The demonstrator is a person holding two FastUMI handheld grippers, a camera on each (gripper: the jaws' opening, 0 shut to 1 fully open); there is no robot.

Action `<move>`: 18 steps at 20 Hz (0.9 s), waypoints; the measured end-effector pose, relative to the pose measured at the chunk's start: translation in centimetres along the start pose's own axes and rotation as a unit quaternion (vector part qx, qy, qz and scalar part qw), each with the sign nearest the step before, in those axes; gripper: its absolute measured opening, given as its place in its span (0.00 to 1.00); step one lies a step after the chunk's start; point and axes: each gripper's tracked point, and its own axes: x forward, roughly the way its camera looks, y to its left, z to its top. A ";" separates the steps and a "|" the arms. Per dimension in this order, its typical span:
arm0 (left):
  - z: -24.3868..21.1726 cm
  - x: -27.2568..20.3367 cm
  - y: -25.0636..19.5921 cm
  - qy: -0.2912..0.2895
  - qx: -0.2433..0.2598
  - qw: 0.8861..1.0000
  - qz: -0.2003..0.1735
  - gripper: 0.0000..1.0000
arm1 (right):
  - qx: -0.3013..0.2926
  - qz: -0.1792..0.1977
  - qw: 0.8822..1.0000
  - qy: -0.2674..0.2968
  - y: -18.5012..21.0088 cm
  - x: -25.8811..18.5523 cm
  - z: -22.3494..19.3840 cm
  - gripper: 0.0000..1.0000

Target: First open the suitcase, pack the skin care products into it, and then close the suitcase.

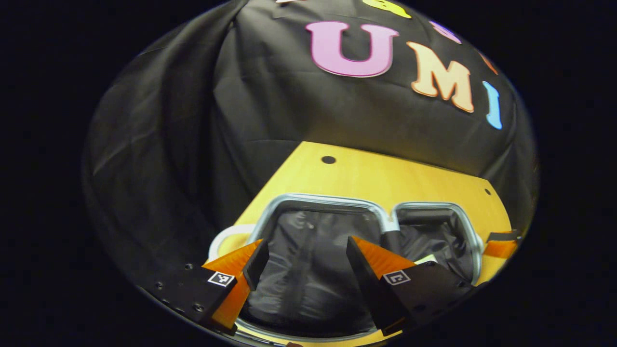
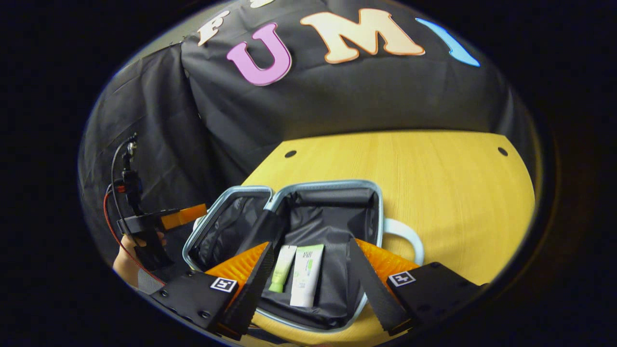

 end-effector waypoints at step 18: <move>-7.0 5.8 13.8 0.159 -0.039 0.984 0.071 0.81 | -0.004 -0.133 0.988 -0.079 -7.5 -4.1 3.8 0.98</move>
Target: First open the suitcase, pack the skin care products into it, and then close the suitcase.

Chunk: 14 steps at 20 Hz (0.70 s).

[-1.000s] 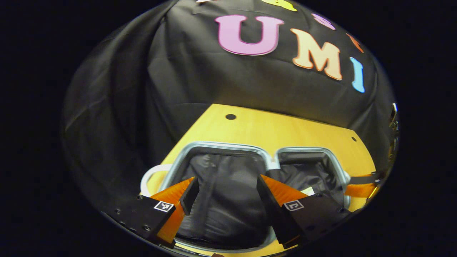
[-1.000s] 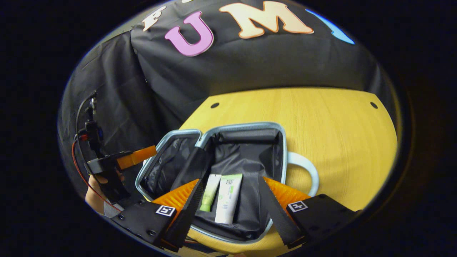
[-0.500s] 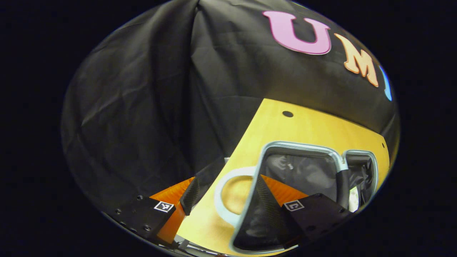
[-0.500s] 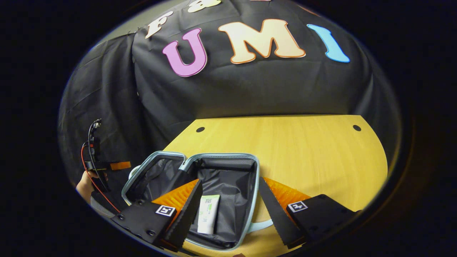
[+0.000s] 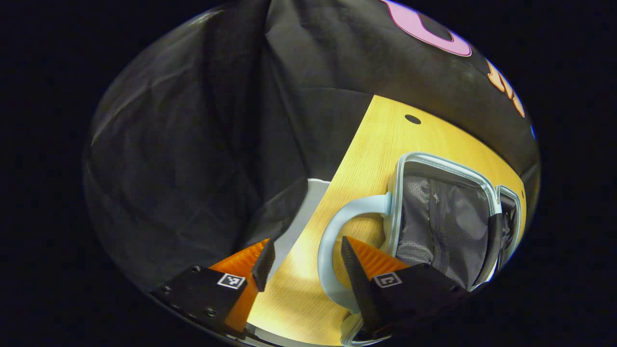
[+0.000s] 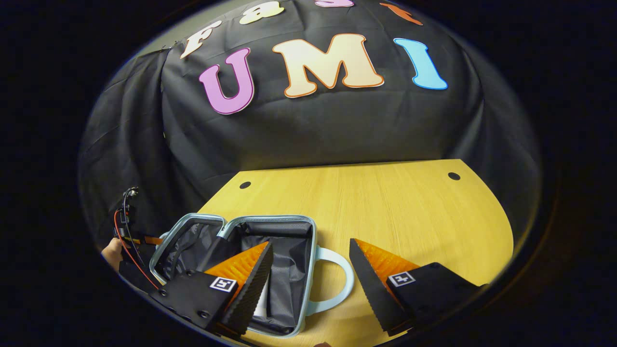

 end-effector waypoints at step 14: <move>4.0 -6.4 -2.8 -0.051 -0.005 0.999 -0.016 0.00 | -0.016 -0.016 0.999 -0.037 -4.1 -3.0 0.0 0.98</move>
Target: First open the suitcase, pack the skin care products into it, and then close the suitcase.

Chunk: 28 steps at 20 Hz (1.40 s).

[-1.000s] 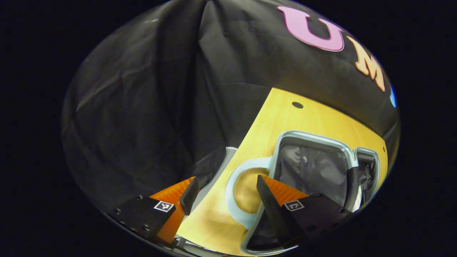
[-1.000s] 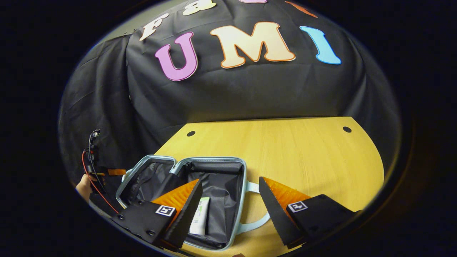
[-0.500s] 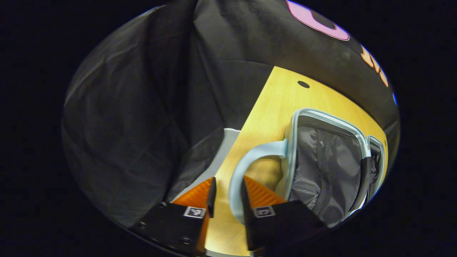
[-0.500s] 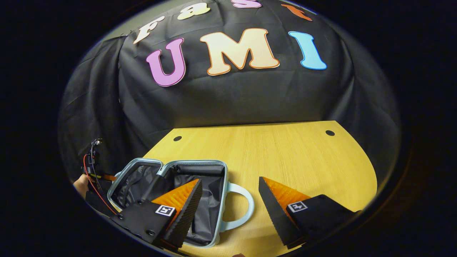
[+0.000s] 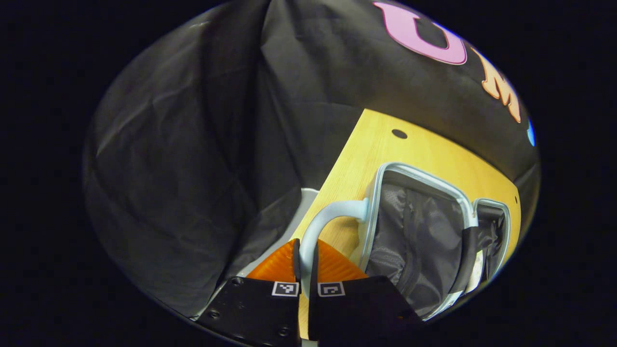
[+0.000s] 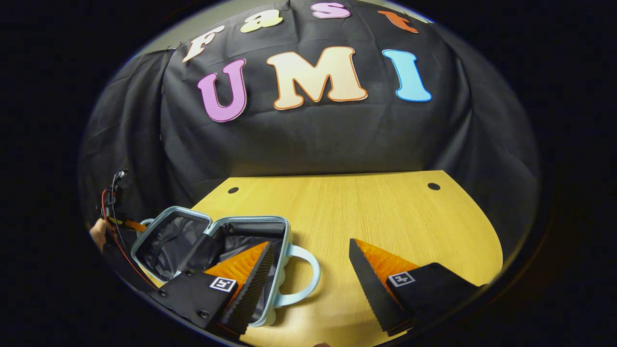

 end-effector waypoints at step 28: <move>8.0 -21.5 -30.0 -0.197 0.059 0.965 -0.160 0.00 | -0.020 0.064 0.994 -0.081 -12.4 -5.0 6.2 0.98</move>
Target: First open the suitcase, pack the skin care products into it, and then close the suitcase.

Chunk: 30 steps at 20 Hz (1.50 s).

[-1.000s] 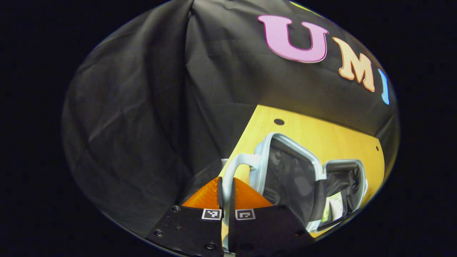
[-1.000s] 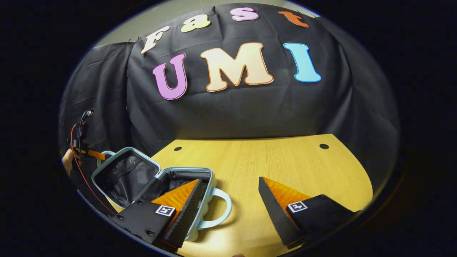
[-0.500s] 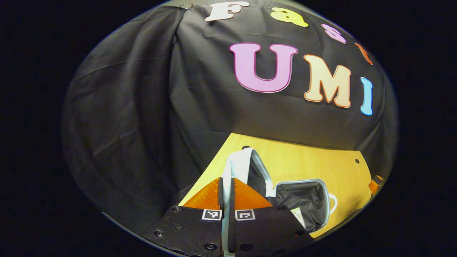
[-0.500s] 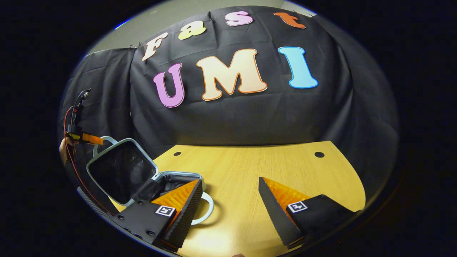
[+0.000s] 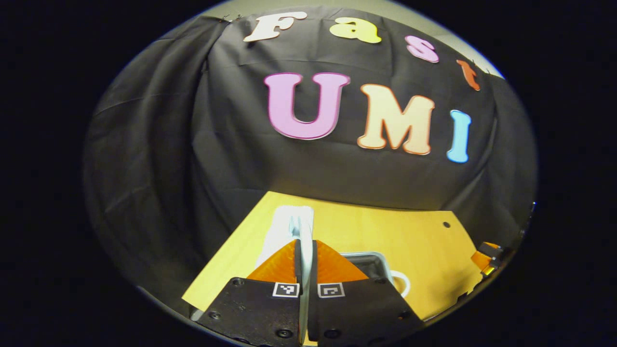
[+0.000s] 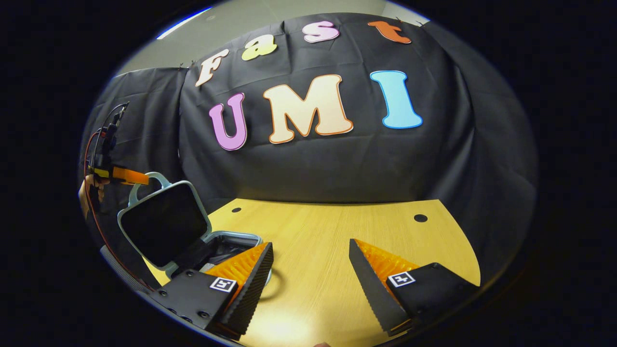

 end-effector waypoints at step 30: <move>0.2 -3.4 -24.1 -0.206 0.083 0.975 0.009 0.94 | -0.022 -0.067 0.977 -0.201 -5.4 -11.4 15.1 0.98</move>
